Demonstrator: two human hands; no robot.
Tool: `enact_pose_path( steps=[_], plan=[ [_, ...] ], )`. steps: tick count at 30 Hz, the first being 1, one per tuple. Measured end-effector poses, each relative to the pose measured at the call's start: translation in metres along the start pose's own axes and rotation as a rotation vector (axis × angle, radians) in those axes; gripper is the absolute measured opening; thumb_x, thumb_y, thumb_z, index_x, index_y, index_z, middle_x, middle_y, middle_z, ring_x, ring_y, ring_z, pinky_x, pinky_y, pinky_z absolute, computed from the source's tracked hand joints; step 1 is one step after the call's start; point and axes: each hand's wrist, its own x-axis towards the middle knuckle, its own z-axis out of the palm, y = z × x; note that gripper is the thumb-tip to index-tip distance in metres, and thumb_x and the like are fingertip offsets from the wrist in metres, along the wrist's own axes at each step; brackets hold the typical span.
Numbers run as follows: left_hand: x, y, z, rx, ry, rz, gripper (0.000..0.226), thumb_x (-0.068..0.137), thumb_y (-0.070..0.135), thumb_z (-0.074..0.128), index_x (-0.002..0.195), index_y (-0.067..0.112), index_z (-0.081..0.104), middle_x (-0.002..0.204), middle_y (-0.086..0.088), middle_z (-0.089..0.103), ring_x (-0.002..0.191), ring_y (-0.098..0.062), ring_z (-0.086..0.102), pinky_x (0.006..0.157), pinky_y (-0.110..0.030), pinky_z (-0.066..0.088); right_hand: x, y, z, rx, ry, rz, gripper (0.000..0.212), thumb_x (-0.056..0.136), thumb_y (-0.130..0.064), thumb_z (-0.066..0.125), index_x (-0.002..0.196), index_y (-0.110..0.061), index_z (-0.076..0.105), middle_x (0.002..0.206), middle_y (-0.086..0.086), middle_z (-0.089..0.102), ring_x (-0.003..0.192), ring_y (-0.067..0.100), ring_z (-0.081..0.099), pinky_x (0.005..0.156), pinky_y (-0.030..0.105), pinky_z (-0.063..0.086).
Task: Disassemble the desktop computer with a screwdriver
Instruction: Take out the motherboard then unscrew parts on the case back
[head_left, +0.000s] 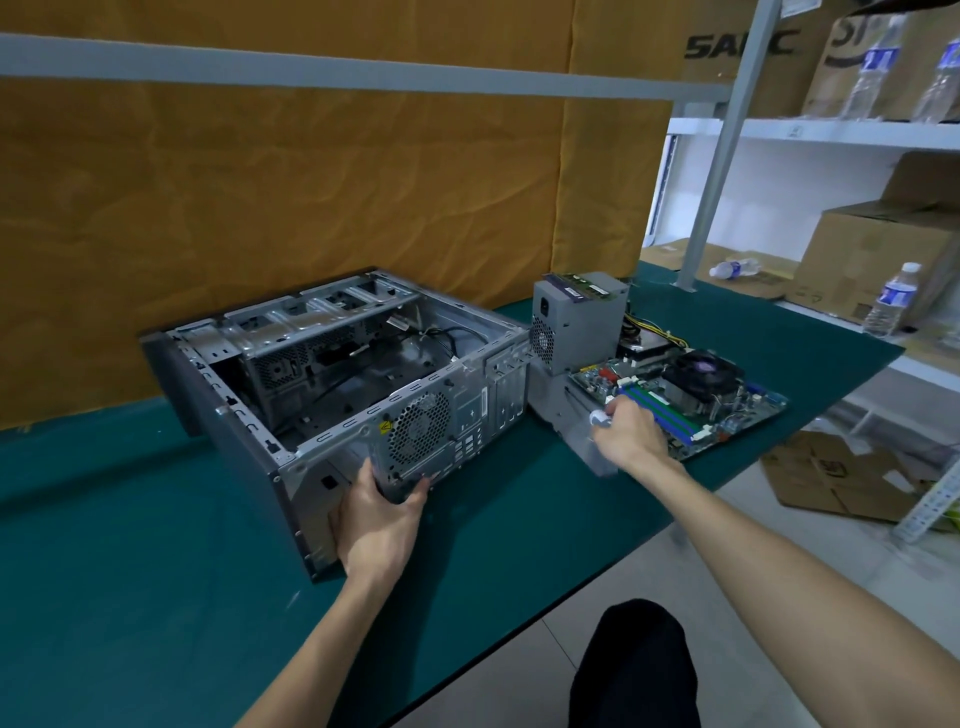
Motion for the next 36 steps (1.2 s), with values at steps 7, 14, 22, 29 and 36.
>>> enact_pose_path(
  steps=[7,14,22,29,36],
  plan=[
    [-0.003,-0.001,-0.005,-0.002,-0.032,0.021,0.039,0.085,0.046,0.075,0.114,0.026,0.060,0.094,0.002,0.071,0.087,-0.020,0.067,0.085,-0.042,0.058,0.005,-0.010,0.015,-0.403,0.158,-0.127,0.045,0.095,-0.036,0.064,0.129,-0.009,0.053,0.130,0.017,0.056,0.119,0.036,0.054,0.094,0.042,0.044],
    [-0.007,0.005,-0.010,0.016,-0.066,-0.012,0.025,0.080,0.020,0.073,0.100,0.023,0.059,0.086,0.001,0.071,0.085,-0.025,0.067,0.082,-0.044,0.058,-0.069,-0.069,0.044,0.332,-0.349,-0.375,0.025,0.096,-0.043,0.060,0.081,-0.023,0.065,0.072,-0.005,0.073,0.056,0.012,0.067,0.050,0.021,0.044],
    [-0.011,0.008,-0.013,0.003,-0.063,0.009,0.029,0.075,0.013,0.067,0.100,0.024,0.060,0.087,0.004,0.071,0.086,-0.023,0.067,0.084,-0.041,0.058,-0.094,-0.119,0.064,0.454,-0.631,-0.389,0.034,0.106,-0.033,0.049,0.090,-0.009,0.066,0.074,0.002,0.070,0.053,0.012,0.059,0.037,0.021,0.037],
    [-0.011,0.008,-0.013,-0.051,-0.063,0.020,0.033,0.074,0.012,0.068,0.104,0.025,0.062,0.092,0.005,0.073,0.090,-0.020,0.068,0.087,-0.042,0.058,-0.094,-0.119,0.067,0.512,-0.687,-0.386,0.028,0.103,-0.029,0.056,0.083,-0.014,0.068,0.071,-0.005,0.073,0.055,0.006,0.061,0.037,0.018,0.037],
    [-0.009,0.007,-0.011,-0.056,-0.072,0.023,0.036,0.070,0.015,0.065,0.104,0.027,0.062,0.092,0.007,0.073,0.091,-0.020,0.068,0.087,-0.041,0.058,-0.094,-0.121,0.069,0.664,-0.669,-0.295,0.011,0.091,-0.019,0.073,0.081,-0.016,0.077,0.070,-0.002,0.076,0.059,0.007,0.065,0.043,0.019,0.045]
  ],
)
